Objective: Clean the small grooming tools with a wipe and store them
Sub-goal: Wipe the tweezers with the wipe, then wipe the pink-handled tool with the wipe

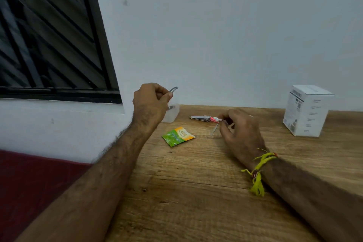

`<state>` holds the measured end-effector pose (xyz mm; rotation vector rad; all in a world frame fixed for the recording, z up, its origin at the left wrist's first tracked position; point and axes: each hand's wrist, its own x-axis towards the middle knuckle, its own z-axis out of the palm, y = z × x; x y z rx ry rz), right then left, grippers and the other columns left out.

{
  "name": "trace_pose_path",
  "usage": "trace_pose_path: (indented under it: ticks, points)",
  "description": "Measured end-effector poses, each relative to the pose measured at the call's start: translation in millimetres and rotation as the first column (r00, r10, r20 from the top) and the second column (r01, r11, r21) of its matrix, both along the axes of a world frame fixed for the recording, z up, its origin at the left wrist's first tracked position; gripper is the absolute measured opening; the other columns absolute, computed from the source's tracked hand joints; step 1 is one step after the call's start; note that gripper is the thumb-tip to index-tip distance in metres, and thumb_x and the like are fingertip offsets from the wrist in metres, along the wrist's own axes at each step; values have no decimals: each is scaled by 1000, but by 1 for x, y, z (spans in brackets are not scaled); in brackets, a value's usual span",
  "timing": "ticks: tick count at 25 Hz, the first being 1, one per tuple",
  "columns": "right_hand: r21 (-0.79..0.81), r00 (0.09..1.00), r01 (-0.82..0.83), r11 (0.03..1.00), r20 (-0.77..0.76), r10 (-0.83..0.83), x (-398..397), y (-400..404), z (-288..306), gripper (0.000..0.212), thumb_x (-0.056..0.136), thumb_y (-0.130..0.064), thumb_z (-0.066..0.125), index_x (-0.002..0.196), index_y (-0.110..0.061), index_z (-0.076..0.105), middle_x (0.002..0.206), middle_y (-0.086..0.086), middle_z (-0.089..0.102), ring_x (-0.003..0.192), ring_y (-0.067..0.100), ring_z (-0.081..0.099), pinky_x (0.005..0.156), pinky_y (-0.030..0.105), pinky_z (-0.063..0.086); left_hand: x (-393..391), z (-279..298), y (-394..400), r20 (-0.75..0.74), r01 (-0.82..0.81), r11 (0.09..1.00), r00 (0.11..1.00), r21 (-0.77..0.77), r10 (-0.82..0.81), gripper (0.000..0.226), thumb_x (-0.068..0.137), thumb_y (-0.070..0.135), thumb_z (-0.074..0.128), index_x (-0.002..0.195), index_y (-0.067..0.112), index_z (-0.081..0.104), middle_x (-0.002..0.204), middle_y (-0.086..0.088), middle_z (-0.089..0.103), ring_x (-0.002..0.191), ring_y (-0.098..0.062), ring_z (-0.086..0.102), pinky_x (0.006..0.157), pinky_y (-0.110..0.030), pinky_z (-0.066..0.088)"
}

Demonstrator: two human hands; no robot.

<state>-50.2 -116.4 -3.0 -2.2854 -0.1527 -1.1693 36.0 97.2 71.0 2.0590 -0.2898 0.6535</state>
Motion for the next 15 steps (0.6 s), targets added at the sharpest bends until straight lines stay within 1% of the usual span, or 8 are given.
trace_pose_path:
  ticks: [2, 4, 6, 8, 9, 11, 13, 15]
  points:
    - [-27, 1000, -14, 1000, 2, 15, 0, 0, -1, 14, 85, -4, 67, 92, -16, 69, 89, -5, 66, 82, 12, 59, 78, 36, 50, 7, 12, 2, 70, -84, 992, 995, 98, 78, 10, 89, 26, 73, 87, 17, 75, 80, 4, 73, 76, -13, 68, 72, -24, 51]
    - [-37, 1000, -21, 999, 1, 21, 0, 1, -1, 14, 85, -5, 67, 92, -16, 69, 89, -5, 65, 82, 11, 57, 77, 33, 48, 23, 22, 0, 77, -152, 957, 988, 246, 137, 14, 90, 28, 72, 91, 15, 77, 87, -1, 75, 80, -18, 68, 75, -28, 53]
    - [-38, 1000, -21, 999, -2, 21, 0, 2, -3, 15, 85, -6, 67, 93, -18, 69, 89, -7, 65, 81, 8, 55, 77, 27, 43, 43, 25, -3, 59, -229, 889, 973, 396, 224, 17, 88, 32, 73, 95, 17, 76, 91, -2, 75, 84, -22, 69, 80, -35, 54]
    - [-30, 1000, -20, 999, 1, 20, 1, 4, -3, 15, 86, -7, 68, 93, -19, 69, 88, -8, 65, 80, 8, 55, 75, 22, 39, 64, 22, -6, 65, -306, 798, 945, 520, 320, 19, 86, 34, 73, 98, 20, 72, 94, 0, 74, 87, -22, 67, 83, -34, 42]
    - [-24, 1000, -21, 999, 8, 21, 2, 5, -2, 14, 86, -7, 68, 93, -19, 69, 88, -8, 65, 79, 8, 55, 75, 24, 41, 72, 20, -8, 70, -332, 762, 932, 556, 355, 18, 85, 33, 73, 98, 20, 70, 94, 1, 73, 86, -22, 65, 82, -35, 34]
    - [-13, 999, -19, 1000, 45, 20, 7, 7, 3, 13, 85, -7, 69, 91, -19, 68, 86, -8, 64, 78, 9, 56, 76, 29, 45, 86, 19, -11, 56, -350, 732, 917, 585, 394, 17, 83, 29, 73, 98, 20, 69, 93, 1, 72, 84, -22, 62, 80, -38, 28]
    - [26, 994, 5, 1000, 109, -8, 10, 4, 9, 11, 85, -6, 70, 88, -16, 68, 84, -5, 64, 76, 12, 57, 75, 33, 47, 91, 21, -13, 37, -346, 705, 910, 619, 414, 20, 83, 31, 73, 99, 19, 68, 96, -1, 72, 86, -23, 62, 82, -40, 29]
    - [119, 984, 45, 992, 164, -64, 13, -3, 13, 8, 84, -5, 70, 86, -13, 69, 82, -3, 63, 75, 14, 58, 72, 36, 50, 83, 24, -18, 99, -370, 652, 905, 661, 413, 28, 89, 42, 67, 107, 21, 66, 103, -2, 71, 99, -25, 62, 89, -42, 34]
